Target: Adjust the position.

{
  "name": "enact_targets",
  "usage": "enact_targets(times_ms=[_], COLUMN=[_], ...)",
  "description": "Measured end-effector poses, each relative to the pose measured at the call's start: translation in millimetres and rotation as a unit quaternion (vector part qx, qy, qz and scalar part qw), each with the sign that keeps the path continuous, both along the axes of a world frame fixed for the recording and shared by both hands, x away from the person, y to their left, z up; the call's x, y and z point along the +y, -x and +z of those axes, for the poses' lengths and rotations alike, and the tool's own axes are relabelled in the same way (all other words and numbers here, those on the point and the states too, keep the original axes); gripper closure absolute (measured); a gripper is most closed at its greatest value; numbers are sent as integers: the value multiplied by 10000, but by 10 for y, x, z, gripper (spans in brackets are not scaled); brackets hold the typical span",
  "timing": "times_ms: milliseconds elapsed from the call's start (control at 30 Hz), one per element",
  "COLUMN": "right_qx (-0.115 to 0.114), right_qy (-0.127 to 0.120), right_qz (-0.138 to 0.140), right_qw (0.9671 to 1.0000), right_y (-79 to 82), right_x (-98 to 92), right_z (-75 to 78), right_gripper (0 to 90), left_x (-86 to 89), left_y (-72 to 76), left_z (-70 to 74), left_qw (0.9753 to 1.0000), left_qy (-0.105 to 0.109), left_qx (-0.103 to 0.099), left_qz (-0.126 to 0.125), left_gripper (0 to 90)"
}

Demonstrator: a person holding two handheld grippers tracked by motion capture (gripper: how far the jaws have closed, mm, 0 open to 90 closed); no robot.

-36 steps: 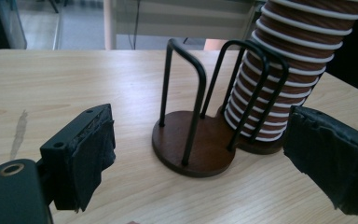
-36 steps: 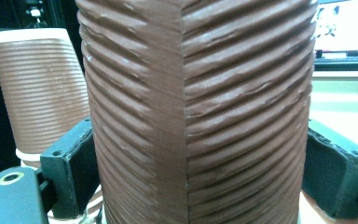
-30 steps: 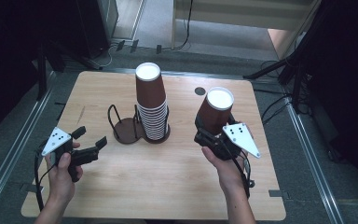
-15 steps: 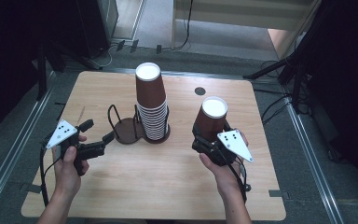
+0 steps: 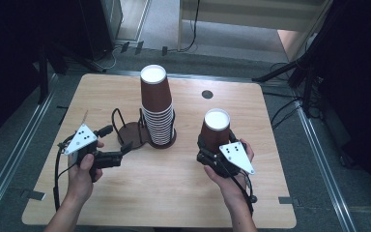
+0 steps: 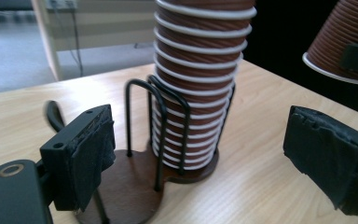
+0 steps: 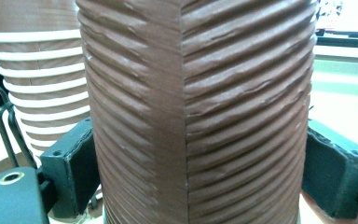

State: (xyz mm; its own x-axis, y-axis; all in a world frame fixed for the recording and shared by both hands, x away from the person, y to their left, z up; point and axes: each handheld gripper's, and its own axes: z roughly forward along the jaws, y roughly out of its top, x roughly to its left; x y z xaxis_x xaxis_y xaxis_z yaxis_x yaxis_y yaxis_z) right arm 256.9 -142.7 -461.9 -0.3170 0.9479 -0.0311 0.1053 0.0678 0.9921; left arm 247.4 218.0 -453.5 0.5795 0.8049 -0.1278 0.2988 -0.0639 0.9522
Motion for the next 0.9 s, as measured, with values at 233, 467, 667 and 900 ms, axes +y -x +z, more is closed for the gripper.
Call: enact_targets(times_ms=[233,467,667,900], right_qx=[-71,-130,-130,-151], right_qy=[225,598,836,1094], right_qz=[35,4,30,98], right_qw=[9997,9981,9964,9938], right_y=[8,16,16,30], right_x=[63,156,217,306], right_z=[-107,-179,-223,-280], right_gripper=[114,113,113,114], left_x=[-124,-236,-302,-390], left_y=[21,35,60,64], left_z=[23,34,47,49], left_qw=[9991,9971,9964,9943], left_qy=[65,46,-71,-276], left_qx=[98,277,286,413], left_qz=[-406,-709,-798,-940], left_gripper=[66,39,38,16])
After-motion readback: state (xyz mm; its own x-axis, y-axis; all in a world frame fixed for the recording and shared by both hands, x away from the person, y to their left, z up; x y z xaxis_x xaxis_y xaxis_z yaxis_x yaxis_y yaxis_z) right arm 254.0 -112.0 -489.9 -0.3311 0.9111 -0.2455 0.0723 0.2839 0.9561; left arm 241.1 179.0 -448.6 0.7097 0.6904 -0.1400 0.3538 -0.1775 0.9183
